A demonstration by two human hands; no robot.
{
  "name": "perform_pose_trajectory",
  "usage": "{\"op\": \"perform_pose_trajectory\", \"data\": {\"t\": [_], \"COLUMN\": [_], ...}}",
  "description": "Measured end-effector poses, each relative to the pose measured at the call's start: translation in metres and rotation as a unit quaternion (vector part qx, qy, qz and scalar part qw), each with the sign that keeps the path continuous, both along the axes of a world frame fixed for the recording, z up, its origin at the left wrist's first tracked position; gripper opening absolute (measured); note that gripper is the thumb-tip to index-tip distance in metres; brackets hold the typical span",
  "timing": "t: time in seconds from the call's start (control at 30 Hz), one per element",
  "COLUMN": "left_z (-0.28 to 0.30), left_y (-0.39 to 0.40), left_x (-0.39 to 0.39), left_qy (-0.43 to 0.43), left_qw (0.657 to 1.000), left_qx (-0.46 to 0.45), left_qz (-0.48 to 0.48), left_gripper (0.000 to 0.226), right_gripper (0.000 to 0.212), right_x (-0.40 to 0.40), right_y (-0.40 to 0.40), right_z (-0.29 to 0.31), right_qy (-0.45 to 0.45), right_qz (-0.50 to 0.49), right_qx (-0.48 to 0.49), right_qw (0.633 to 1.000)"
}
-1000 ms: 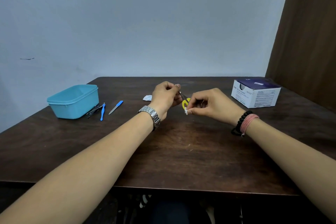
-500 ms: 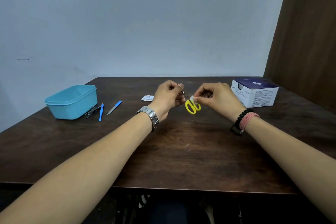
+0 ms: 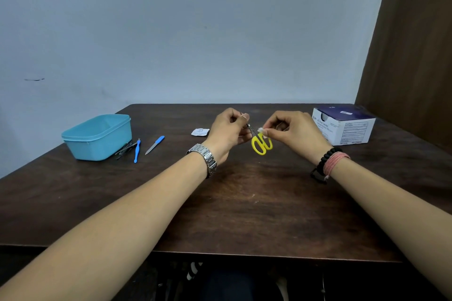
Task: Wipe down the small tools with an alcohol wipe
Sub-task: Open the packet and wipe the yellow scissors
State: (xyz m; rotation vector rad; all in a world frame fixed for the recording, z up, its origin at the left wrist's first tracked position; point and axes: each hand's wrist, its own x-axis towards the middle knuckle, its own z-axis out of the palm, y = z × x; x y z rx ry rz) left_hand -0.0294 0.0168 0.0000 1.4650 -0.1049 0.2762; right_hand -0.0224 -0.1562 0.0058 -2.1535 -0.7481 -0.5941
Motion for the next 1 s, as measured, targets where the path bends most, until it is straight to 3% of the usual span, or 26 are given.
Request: {"op": "perform_pose_trajectory", "data": {"t": [0.23, 0.47, 0.67, 1.0], "left_z": [0.006, -0.002, 0.003, 0.001], "left_y": [0.011, -0.006, 0.002, -0.002], "left_x": [0.003, -0.004, -0.003, -0.008], "left_qy": [0.005, 0.009, 0.012, 0.023], "left_qw": [0.998, 1.0, 1.0, 0.998], "left_qx": [-0.027, 0.005, -0.011, 0.01], "left_qz": [0.05, -0.027, 0.005, -0.062], "left_gripper": [0.02, 0.018, 0.021, 0.02], "right_gripper": [0.011, 0.006, 0.007, 0.007], "right_x": [-0.003, -0.005, -0.004, -0.002], "right_y": [0.001, 0.003, 0.002, 0.0], "right_z": [0.0, 0.001, 0.002, 0.001], "right_qy": [0.039, 0.0, 0.018, -0.006], "right_qz": [0.038, 0.033, 0.048, 0.047], "right_qx": [-0.052, -0.018, -0.05, -0.028], "right_qw": [0.997, 0.999, 0.997, 0.998]}}
